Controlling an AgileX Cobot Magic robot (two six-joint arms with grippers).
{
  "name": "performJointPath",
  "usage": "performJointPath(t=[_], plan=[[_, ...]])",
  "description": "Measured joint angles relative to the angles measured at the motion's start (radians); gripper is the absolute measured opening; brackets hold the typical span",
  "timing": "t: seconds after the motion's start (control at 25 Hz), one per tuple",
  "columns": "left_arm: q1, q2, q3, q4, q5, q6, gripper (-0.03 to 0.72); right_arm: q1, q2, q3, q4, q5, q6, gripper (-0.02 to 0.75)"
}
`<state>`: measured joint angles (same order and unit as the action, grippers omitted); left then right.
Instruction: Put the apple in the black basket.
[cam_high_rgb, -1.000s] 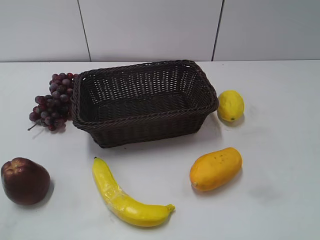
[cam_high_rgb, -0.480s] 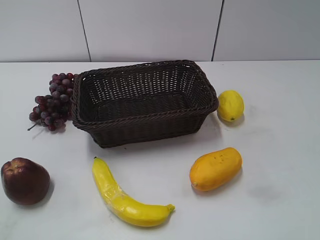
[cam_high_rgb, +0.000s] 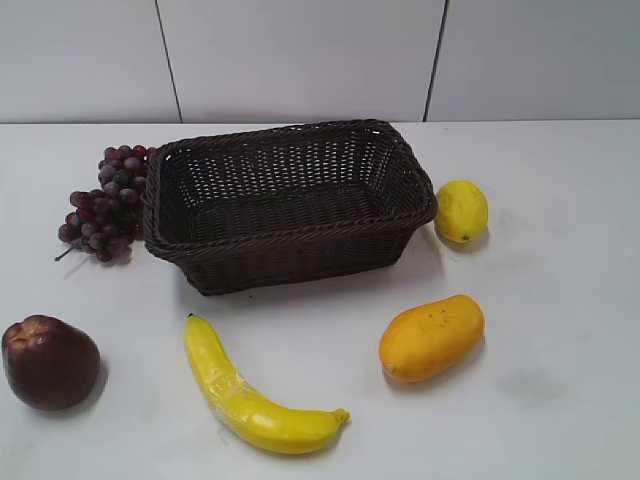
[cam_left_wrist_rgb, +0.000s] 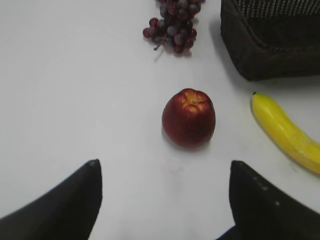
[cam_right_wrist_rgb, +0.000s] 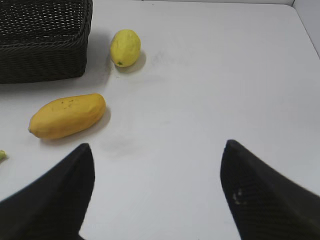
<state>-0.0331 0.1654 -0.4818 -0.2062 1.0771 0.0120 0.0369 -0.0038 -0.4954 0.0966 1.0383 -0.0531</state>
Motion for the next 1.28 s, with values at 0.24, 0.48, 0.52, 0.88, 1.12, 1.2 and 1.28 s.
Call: performJointPath(t=[0.24,0.48,0.52,0.88,1.12,1.2,1.28], plan=[[0.000,0.216,-0.015,-0.058,-0.045,0.107,0.624,0.000,0.000,0.000,0.000,0.000,0.000,0.593],[0.000,0.427,-0.057,-0.089,-0.089,0.213,0.624,0.000,0.000,0.000,0.000,0.000,0.000,0.593],[0.000,0.460,-0.065,-0.090,-0.105,0.227,0.624,0.000,0.000,0.000,0.000,0.000,0.000,0.593],[0.000,0.715,-0.135,-0.095,-0.153,0.316,0.624,0.000,0.000,0.000,0.000,0.000,0.000,0.593],[-0.029,0.873,-0.244,-0.099,-0.154,0.332,0.624,0.000,0.000,0.000,0.000,0.000,0.000,0.593],[-0.065,0.924,-0.279,-0.099,-0.154,0.340,0.624,0.000,0.000,0.000,0.000,0.000,0.000,0.593],[-0.110,0.971,-0.315,-0.097,-0.154,0.344,0.624,0.000,0.000,0.000,0.000,0.000,0.000,0.593]])
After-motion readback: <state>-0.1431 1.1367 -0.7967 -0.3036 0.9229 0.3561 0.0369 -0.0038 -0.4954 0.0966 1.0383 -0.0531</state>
